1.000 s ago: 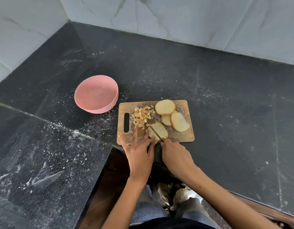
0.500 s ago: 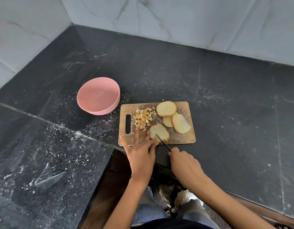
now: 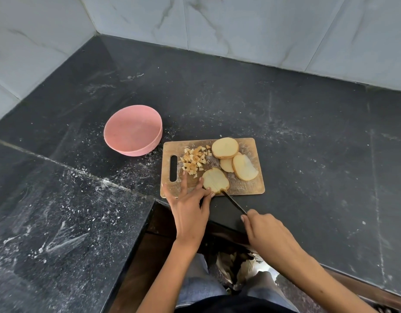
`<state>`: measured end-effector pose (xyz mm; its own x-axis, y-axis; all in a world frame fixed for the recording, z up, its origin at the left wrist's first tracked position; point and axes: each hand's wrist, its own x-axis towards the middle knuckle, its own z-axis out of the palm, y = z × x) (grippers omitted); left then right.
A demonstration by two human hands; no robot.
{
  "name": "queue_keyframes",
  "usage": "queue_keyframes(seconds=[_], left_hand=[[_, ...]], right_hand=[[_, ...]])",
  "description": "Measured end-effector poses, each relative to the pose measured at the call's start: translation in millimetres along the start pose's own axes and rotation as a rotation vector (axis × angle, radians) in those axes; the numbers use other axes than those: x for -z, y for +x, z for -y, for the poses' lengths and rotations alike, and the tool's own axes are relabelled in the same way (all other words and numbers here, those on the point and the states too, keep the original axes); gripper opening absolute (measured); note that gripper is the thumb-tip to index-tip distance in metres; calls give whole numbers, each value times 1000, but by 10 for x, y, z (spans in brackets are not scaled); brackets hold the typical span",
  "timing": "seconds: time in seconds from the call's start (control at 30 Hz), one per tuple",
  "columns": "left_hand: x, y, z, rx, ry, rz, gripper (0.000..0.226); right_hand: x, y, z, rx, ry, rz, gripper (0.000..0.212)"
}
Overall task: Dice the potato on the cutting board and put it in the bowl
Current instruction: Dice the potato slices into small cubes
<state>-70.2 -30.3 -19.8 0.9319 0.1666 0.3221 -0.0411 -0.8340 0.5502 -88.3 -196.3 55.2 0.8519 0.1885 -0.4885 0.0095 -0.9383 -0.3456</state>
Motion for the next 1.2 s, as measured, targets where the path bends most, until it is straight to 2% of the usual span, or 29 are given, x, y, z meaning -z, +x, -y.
queue_keyframes(seconds=[0.13,0.4,0.6,0.9,1.1,1.2], left_hand=[[5,-8,9,6,-3,-11,10],[-7,-16,19,25,-40,-26,12],[-32,-14,78,-15,-39,-31,13],[-48,-29,75,-3,-8,-25,13],[-42,-32,74,6,-10,-19,9],[-36,-28,74,21,-30,-8,6]], right_hand=[[54,139,125,-4,60,-54,31],[-48,473,407,21,15,-61,38],[-110,564,493,-38,-86,-35,26],[-177,343,283,-65,-150,28,17],[-133,101,117,-54,-121,72,21],[-58,18,74,-10,-68,43,28]])
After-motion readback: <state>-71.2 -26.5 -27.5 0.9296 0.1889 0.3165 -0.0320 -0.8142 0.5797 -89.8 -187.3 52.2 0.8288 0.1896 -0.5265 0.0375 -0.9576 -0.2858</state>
